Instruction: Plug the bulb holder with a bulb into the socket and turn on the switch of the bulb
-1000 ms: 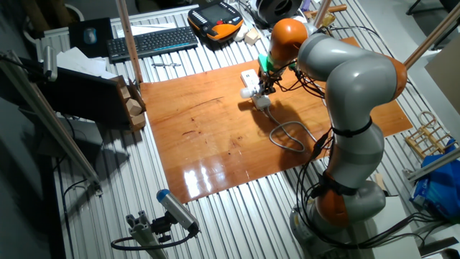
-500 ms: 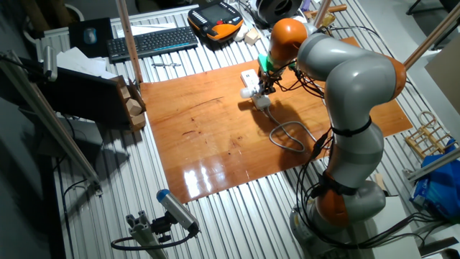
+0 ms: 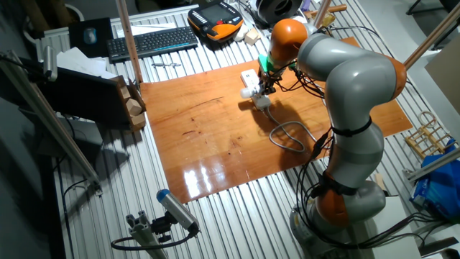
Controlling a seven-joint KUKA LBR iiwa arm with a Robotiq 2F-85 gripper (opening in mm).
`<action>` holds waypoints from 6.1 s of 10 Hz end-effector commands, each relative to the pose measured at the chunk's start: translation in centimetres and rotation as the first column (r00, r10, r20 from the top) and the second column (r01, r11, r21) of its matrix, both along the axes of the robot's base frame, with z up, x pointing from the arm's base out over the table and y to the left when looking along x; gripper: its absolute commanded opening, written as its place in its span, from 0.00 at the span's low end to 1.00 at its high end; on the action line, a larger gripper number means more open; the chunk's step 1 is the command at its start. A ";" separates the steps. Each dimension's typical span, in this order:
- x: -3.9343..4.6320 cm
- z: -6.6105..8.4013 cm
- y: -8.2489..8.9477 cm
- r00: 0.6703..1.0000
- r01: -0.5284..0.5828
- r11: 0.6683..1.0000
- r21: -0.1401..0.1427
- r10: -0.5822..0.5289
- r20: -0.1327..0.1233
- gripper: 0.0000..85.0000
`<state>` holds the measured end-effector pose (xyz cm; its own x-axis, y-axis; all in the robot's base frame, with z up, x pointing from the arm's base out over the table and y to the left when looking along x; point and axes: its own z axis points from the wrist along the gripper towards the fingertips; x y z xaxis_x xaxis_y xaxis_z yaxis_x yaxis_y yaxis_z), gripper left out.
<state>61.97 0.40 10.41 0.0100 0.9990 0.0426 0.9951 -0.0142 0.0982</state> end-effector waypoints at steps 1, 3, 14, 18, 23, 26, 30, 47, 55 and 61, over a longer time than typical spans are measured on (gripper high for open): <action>-0.08 -0.1 0.0 1.000 0.000 1.000 0.000 0.000 -0.002 0.00; -0.02 0.0 0.1 1.000 -0.005 1.000 -0.002 0.005 0.000 0.00; 0.07 0.1 0.3 0.999 -0.037 0.999 0.003 0.037 -0.012 0.00; 0.03 0.1 0.2 0.999 -0.039 0.999 0.001 0.039 -0.014 0.00; -0.03 0.0 0.3 0.999 -0.040 0.999 0.001 0.040 -0.014 0.00; -0.02 0.0 0.3 0.999 -0.039 0.999 0.001 0.039 -0.014 0.00; -0.03 -0.2 0.2 1.000 -0.024 1.000 0.004 0.024 -0.013 0.00; 0.01 -1.7 0.3 1.000 -0.010 1.000 0.030 0.010 -0.014 0.00; -0.02 -2.0 0.3 1.000 -0.014 0.999 0.043 0.015 -0.010 0.00; -0.09 -2.0 0.4 1.000 -0.018 0.999 0.033 0.017 0.019 0.40</action>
<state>61.69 0.79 8.21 -0.0083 0.9971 0.0757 0.9935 -0.0003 0.1137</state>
